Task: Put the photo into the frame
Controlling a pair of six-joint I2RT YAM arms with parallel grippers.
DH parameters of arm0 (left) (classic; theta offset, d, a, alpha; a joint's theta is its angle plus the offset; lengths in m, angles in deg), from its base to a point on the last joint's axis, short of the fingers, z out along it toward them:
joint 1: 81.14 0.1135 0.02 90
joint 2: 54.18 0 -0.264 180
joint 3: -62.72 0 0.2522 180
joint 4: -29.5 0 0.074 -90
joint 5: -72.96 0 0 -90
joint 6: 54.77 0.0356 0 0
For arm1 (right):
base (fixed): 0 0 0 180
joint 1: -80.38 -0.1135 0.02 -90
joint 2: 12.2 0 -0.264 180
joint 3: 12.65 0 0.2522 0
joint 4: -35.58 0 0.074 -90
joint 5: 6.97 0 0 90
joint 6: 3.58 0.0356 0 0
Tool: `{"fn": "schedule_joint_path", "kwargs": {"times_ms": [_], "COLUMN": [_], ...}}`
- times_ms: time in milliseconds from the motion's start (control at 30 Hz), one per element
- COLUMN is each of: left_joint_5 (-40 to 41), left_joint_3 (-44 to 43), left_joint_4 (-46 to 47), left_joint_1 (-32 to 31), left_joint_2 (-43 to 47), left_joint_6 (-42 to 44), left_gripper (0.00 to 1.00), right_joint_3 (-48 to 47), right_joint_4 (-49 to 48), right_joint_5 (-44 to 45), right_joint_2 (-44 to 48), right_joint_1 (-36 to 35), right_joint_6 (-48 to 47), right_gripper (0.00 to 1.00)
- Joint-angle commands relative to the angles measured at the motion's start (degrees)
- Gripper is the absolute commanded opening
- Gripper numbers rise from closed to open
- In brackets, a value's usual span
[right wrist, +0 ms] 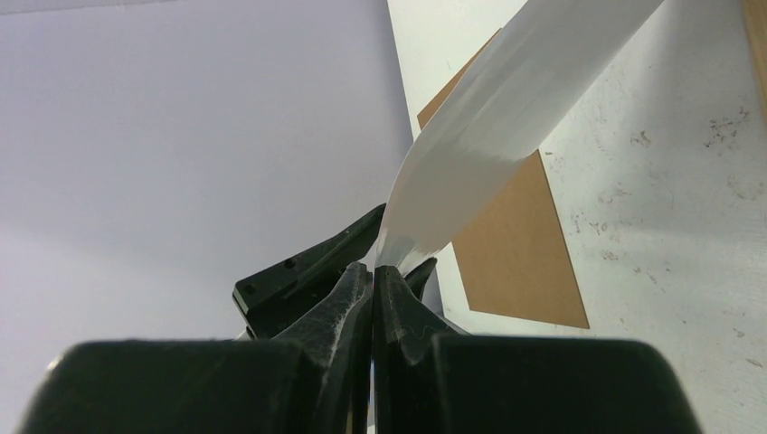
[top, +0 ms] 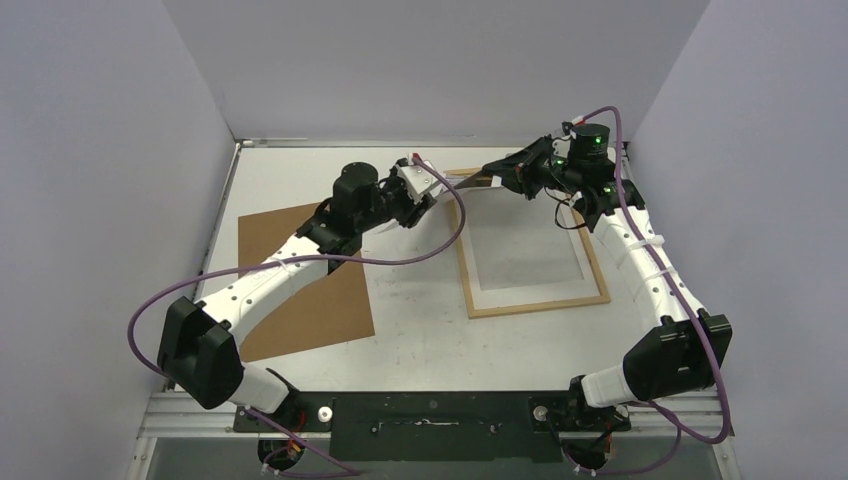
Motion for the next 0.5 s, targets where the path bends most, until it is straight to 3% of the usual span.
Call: {"fn": "schedule_joint_path", "kwargs": {"times_ms": [0,133,367,467], "left_joint_5": [-1.0,-0.6,-0.7,-0.5], "left_joint_3": [-4.7,-5.7,-6.8,-6.9], "left_joint_4": [-0.3,-1.5,-3.0,-3.5], "left_joint_1": [-0.9,-1.4,-2.3,-2.7], "left_joint_2": [-0.7,-0.9,-1.5,-1.6], "left_joint_6": [2.5,3.1,3.3,4.0], "left_gripper": [0.42,0.34,0.28,0.18], "right_joint_3": [-0.9,-0.7,-0.1,-0.1], "right_joint_4": [-1.8,-1.8,-2.7,-3.2], "right_joint_5": [-1.2,-1.1,-1.0,-1.0], "right_joint_2": [2.6,3.1,3.8,3.9], "right_joint_1": [-0.1,-0.1,0.0,0.0], "right_joint_6": [1.3,1.6,2.9,3.5], "right_gripper": [0.0,0.0,0.0,0.0]}}
